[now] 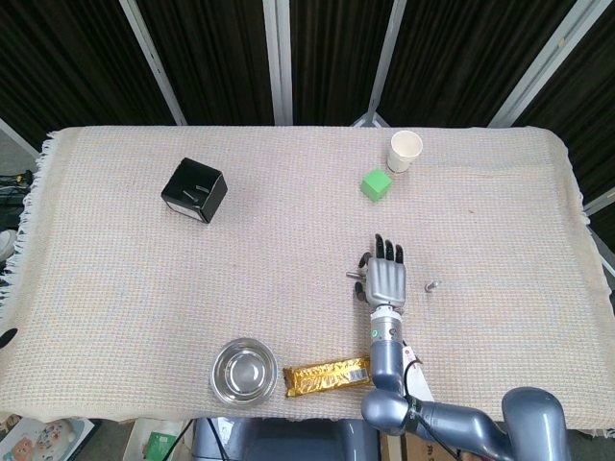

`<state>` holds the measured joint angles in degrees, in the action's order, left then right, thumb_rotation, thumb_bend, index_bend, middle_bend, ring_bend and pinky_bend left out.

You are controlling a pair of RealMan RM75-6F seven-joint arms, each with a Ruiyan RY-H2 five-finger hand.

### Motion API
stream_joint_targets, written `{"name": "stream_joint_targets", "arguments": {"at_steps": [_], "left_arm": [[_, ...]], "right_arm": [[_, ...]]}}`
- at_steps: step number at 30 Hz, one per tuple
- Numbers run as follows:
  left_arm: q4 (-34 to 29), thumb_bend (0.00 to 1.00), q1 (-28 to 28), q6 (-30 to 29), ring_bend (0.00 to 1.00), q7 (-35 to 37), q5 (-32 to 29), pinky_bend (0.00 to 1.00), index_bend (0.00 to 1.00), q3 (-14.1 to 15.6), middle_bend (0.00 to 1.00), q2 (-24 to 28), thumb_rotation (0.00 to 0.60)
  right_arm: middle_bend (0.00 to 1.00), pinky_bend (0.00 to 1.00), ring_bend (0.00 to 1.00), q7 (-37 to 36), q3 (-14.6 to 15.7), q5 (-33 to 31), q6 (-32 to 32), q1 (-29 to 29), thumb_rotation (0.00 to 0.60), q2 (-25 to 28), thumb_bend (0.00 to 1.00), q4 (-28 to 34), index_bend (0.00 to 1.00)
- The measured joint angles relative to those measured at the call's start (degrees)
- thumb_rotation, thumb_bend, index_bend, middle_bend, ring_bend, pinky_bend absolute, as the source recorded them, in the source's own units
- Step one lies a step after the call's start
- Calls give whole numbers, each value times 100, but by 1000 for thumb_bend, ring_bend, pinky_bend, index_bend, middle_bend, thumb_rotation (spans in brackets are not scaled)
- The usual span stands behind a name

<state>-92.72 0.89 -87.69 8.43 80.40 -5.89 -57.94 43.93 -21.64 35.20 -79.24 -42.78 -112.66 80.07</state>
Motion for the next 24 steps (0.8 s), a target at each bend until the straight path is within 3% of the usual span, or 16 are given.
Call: {"name": "stream_joint_targets", "arguments": {"at_steps": [24], "left_arm": [[11, 43, 19, 38, 10, 8, -47, 9, 174, -16, 113, 3, 600]], "right_arm": [[0, 0, 0, -56, -236, 76, 209, -111, 600, -416, 353, -554, 498]]}}
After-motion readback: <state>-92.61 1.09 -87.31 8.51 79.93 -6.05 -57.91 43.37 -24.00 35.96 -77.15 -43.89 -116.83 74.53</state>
